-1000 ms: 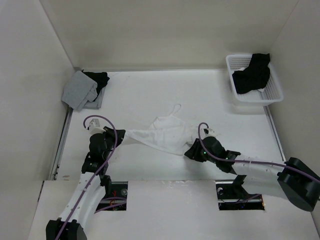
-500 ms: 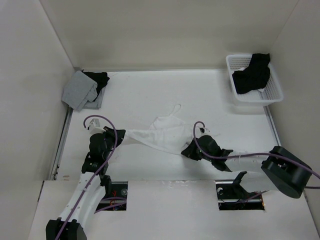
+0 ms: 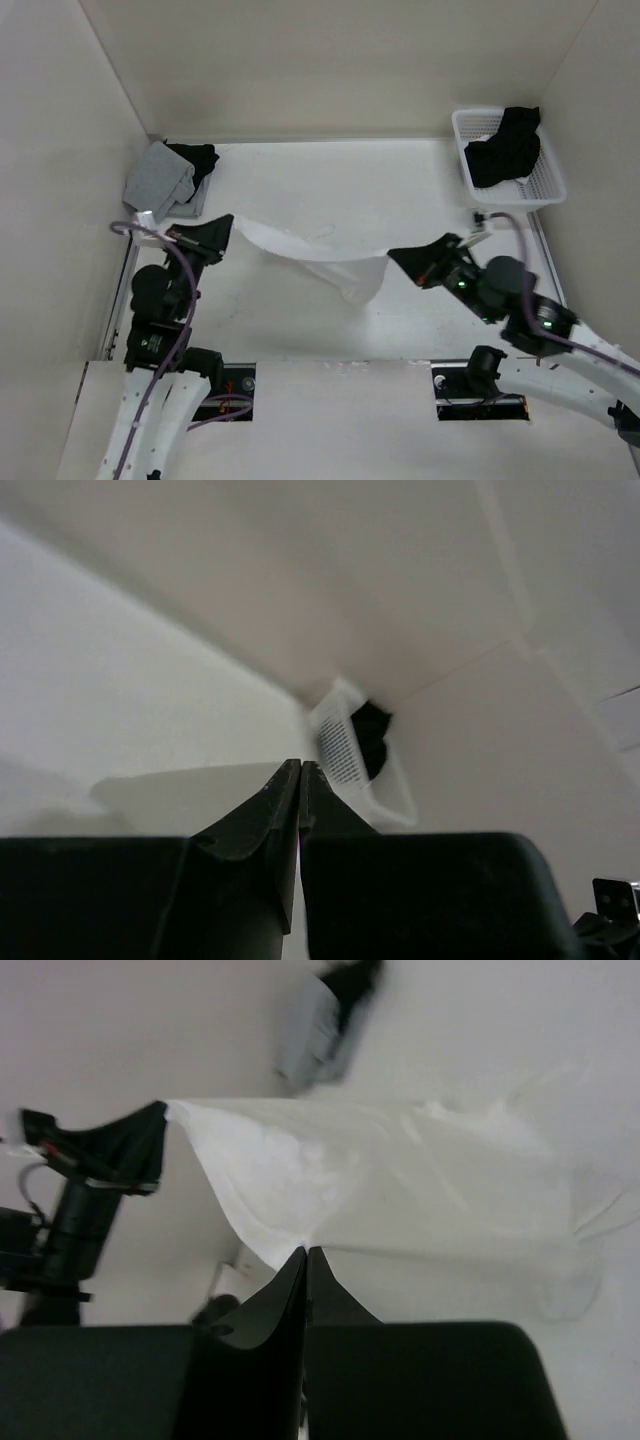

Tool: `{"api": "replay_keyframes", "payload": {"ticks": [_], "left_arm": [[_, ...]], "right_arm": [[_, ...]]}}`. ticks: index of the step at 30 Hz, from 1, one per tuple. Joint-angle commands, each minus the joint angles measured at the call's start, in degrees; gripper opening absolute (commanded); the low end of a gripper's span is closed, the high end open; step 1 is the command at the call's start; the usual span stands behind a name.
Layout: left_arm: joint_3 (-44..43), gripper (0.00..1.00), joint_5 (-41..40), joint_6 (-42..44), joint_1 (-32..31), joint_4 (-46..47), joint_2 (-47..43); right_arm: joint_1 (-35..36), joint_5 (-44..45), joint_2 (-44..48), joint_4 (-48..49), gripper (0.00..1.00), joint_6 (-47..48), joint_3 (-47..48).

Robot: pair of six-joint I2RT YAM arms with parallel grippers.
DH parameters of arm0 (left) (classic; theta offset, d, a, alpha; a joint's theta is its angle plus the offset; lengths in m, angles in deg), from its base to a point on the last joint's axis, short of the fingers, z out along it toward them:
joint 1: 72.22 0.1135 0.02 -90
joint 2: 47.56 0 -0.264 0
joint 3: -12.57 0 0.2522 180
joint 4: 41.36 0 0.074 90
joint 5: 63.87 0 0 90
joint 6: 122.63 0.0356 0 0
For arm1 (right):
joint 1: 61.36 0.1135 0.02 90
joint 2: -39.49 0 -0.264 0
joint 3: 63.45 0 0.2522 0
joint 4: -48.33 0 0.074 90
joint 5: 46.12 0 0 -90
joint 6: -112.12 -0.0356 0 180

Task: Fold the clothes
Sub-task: Flatten the tank top out

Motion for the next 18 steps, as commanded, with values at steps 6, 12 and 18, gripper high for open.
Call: {"api": "replay_keyframes", "payload": {"ticks": [6, 12, 18], "left_arm": [[-25.92, 0.01, -4.14, -2.47, -1.67, 0.00, 1.51], [-31.83, 0.01, -3.43, -2.64, 0.70, -0.53, 4.41], [-22.97, 0.01, -3.26, -2.64, 0.88, 0.96, 8.89]], "right_arm": [[12.54, 20.36, -4.62, -15.10, 0.02, 19.20, 35.61], [14.85, 21.25, -10.78, -14.66, 0.03, 24.75, 44.26], [-1.65, 5.12, -13.60, -12.21, 0.03, 20.02, 37.16]]}}
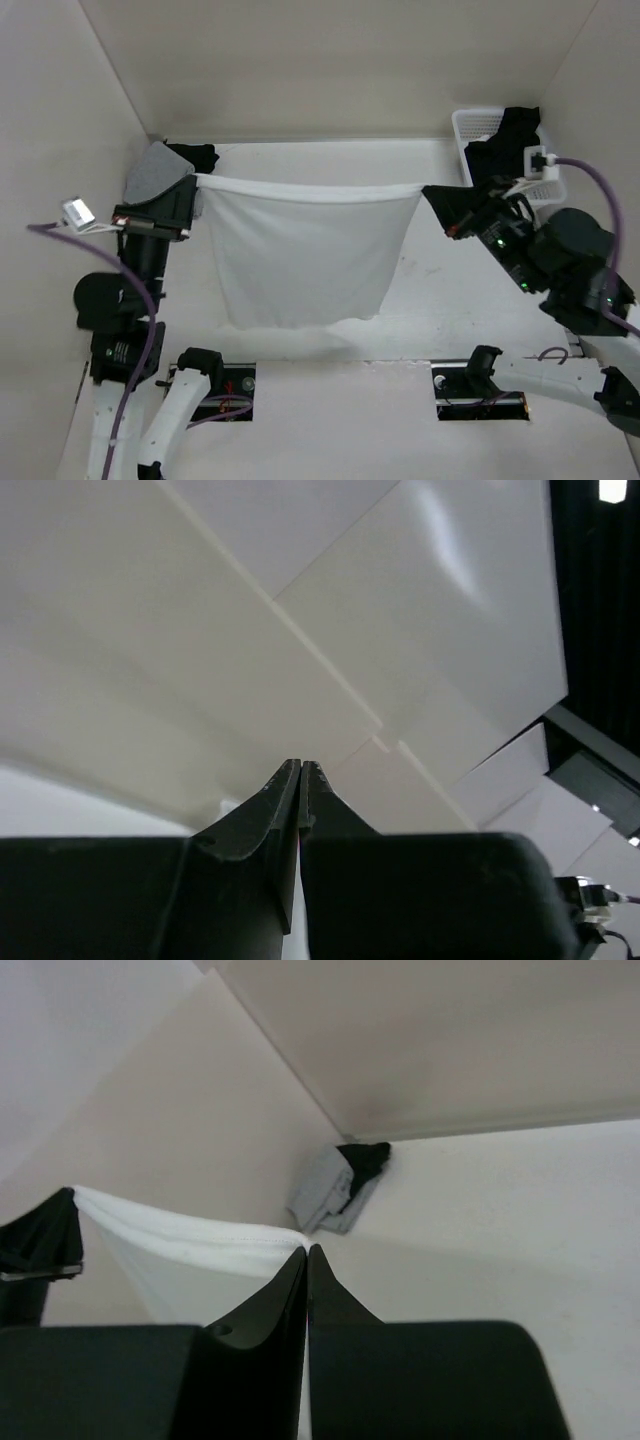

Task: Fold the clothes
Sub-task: Flatten the tank top out

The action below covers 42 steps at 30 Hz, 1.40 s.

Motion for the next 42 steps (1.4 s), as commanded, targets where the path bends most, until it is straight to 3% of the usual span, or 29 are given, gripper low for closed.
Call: {"api": "replay_keyframes", "payload": {"ticks": [1, 6, 9, 13, 17, 20, 24, 33, 37, 42], "left_arm": [[6.54, 0.01, -0.81, -0.50, 0.09, 0.30, 5.33], [10.70, 0.01, -2.91, -0.59, 2.55, 6.80, 16.39], [6.23, 0.01, -2.57, -1.21, 4.04, 11.46, 27.63], [-4.84, 0.00, -0.29, -1.38, 4.31, 12.44, 38.38], [-7.41, 0.00, -0.63, -0.33, 3.69, 12.71, 37.69], [-4.35, 0.00, -0.81, 0.11, 3.25, 13.06, 35.06], [3.81, 0.00, -0.99, -0.76, 2.55, 14.54, 31.29], [35.35, 0.01, 1.38, -0.24, 1.94, 15.09, 14.60], [45.83, 0.01, 6.12, 0.37, 2.99, 4.05, 2.30], [49.46, 0.01, 9.47, -1.90, -0.42, -15.99, -17.12]], "right_arm": [[-10.65, -12.80, -2.06, 1.04, 0.03, -1.89, -4.54], [-29.56, -33.73, -13.28, 9.47, 0.03, -6.11, -7.37], [-36.60, -39.82, -24.88, 11.16, 0.03, -6.47, 0.07], [-40.83, -42.11, -34.66, 8.88, 0.03, -6.38, 13.35], [-41.72, -42.73, -37.49, 5.80, 0.03, -6.03, 22.42], [-41.45, -42.56, -35.74, 6.06, 0.03, -5.85, 21.30], [-40.93, -41.50, -30.56, 9.39, 0.03, -6.12, 10.25], [-33.64, -36.58, -13.16, 25.47, 0.04, -11.21, -35.00], [-27.76, -33.34, -5.61, 28.91, 0.03, -15.07, -52.33], [-16.26, -27.89, 8.01, 24.44, 0.03, -22.45, -65.09]]}}
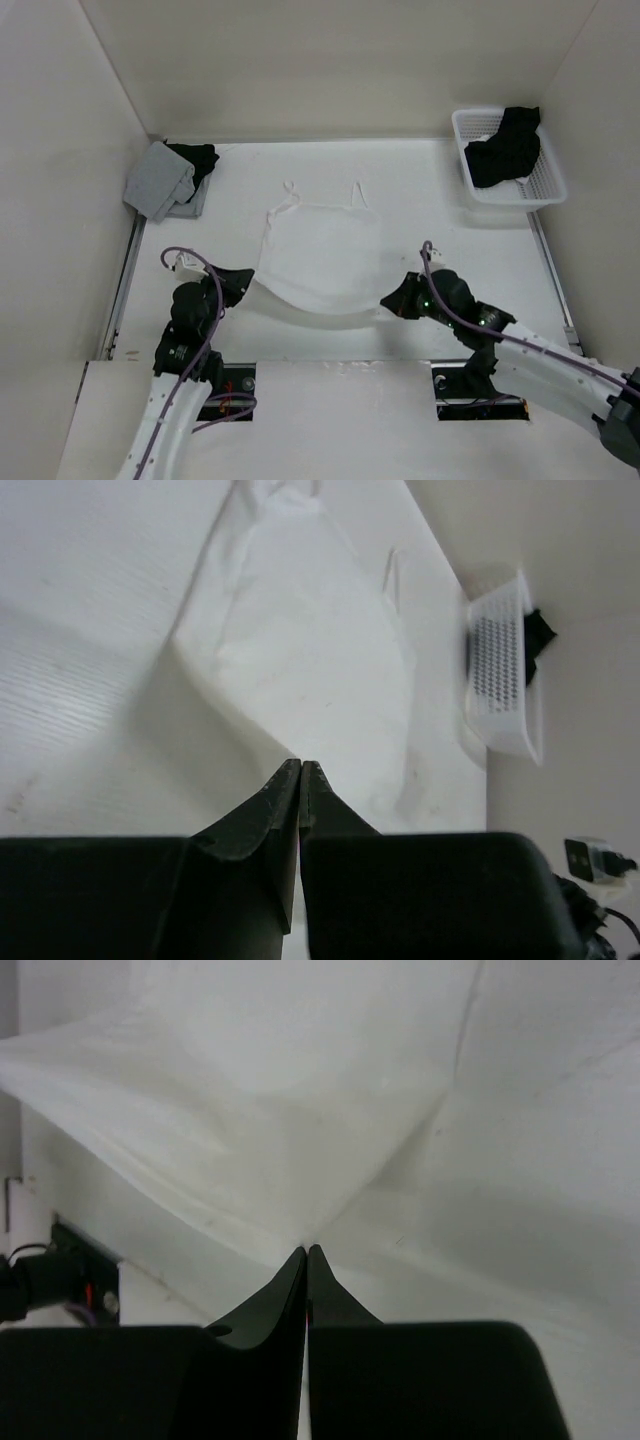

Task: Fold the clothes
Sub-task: Flatten the tank top out, then fold the tank top

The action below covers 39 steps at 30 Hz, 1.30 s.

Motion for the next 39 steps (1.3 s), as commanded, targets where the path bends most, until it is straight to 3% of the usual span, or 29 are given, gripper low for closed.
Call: {"api": "replay_keyframes", "payload": {"ticks": [1, 6, 9, 12, 17, 26, 36, 39], "left_arm": [[-0.27, 0.01, 3.03, -2.34, -4.43, -12.20, -9.71], [-2.64, 0.01, -4.43, -5.86, -14.71, -18.81, -13.25], [-5.36, 0.01, -12.42, -5.70, -17.54, -17.77, -12.03], [-8.26, 0.01, -17.62, -3.16, -18.42, -9.97, -5.02], [-11.78, 0.01, -18.51, -0.86, -15.62, 7.35, 11.59], [-20.91, 0.01, -17.37, 0.37, -8.94, 27.40, 38.92], [-31.64, 0.05, -15.00, 0.81, -3.66, 36.81, 63.55], [-33.84, 0.17, -14.82, 1.95, -3.31, 38.58, 67.59]], "right_arm": [[7.80, 6.50, 9.43, 1.73, 0.03, -7.48, -3.60], [19.94, 14.05, 17.44, -8.20, 0.03, -15.05, -5.55], [21.64, 16.44, 17.37, -10.07, 0.03, -14.37, -2.83], [15.68, 14.35, 13.51, -7.44, 0.03, -8.58, 1.47], [0.40, 4.16, 3.33, -0.06, 0.03, 0.30, 8.41], [-17.55, -7.28, -12.76, 10.31, 0.04, 4.89, 19.49], [-27.94, -12.82, -37.37, 16.56, 0.04, 4.63, 31.71], [-28.12, -11.95, -43.27, 17.44, 0.14, 3.75, 34.61]]}}
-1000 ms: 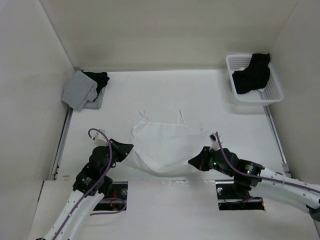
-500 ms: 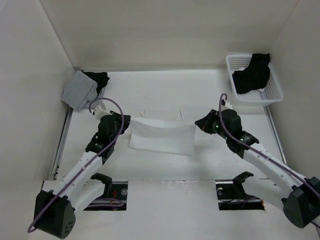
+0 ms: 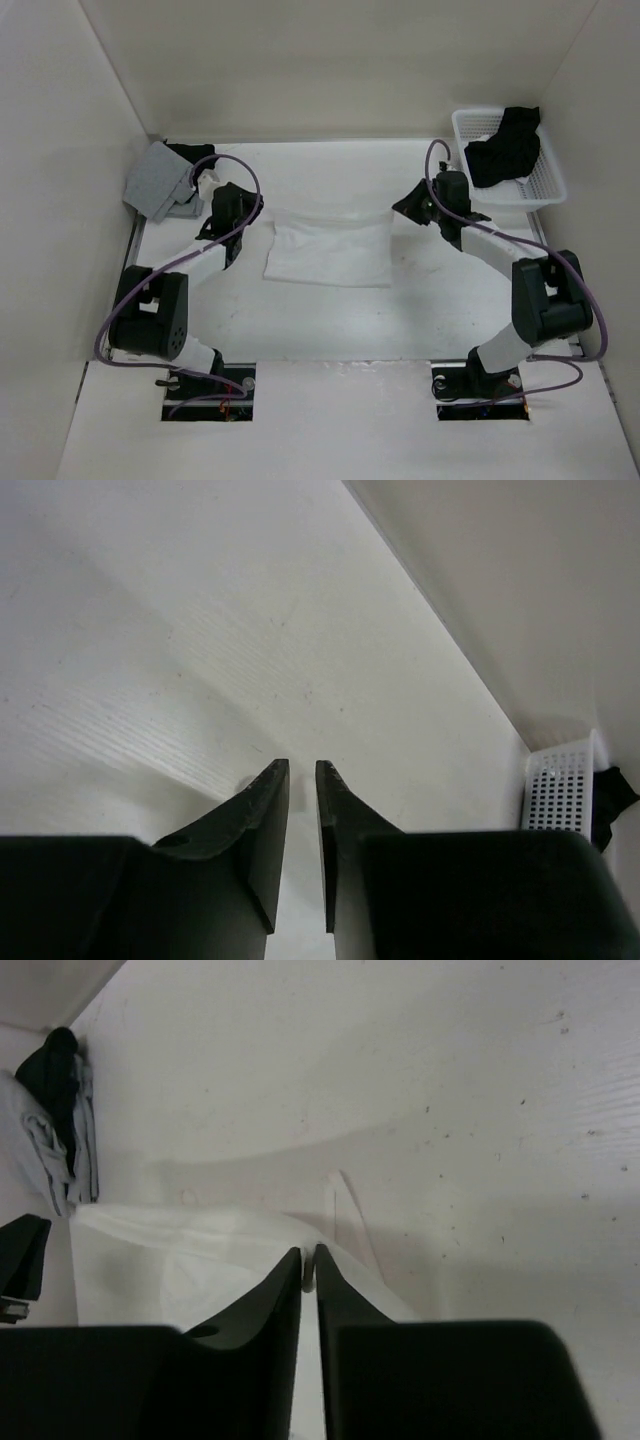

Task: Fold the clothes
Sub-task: Fold the tank top

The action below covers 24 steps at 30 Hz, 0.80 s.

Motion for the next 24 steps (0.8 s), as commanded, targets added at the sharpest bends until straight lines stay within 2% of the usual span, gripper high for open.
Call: {"api": "replay_keyframes", "payload": {"ticks": [1, 4, 8, 9, 10, 12, 13, 16, 18, 24], "left_arm": [[-4.10, 0.23, 0.79, 2.10, 0.82, 6.21, 2.23], [-0.43, 0.31, 0.79, 2.11, 1.26, 5.51, -0.47], [10.63, 0.28, 0.26, 1.93, -0.75, 4.89, -10.48], [13.62, 0.27, 0.26, 2.28, -1.37, 4.54, -13.03], [16.44, 0.26, 0.61, 2.55, -1.89, 3.67, -15.32], [21.36, 0.26, 1.13, 3.07, -2.42, -0.27, -19.89], [23.56, 0.27, 1.40, 3.25, -2.08, -2.38, -22.09], [27.88, 0.31, 4.11, 3.43, -1.29, -6.44, -26.76], [28.94, 0.33, 7.19, 2.99, -0.76, -7.85, -27.91], [28.60, 0.37, 9.75, 2.64, -0.84, -8.91, -23.35]], "right_arm": [[-0.19, -0.04, -3.83, 4.61, 0.21, -0.36, 3.89], [0.34, 3.56, -2.88, 4.96, 0.36, 0.07, 1.53], [4.20, 9.97, 5.54, 5.93, 0.41, 0.95, -7.33], [5.43, 11.38, 8.09, 6.19, 0.40, 1.39, -9.97], [6.40, 12.35, 10.73, 6.11, 0.33, 2.18, -12.43], [8.07, 12.97, 15.30, 5.32, 0.10, 2.45, -17.09], [8.86, 13.06, 17.50, 4.71, 0.01, 1.93, -19.29], [11.58, 13.68, 22.69, 4.26, 0.00, 0.08, -25.36], [12.64, 14.47, 25.94, 4.35, 0.03, -1.50, -29.05], [13.53, 15.09, 31.49, 4.26, 0.16, -4.14, -34.42]]}}
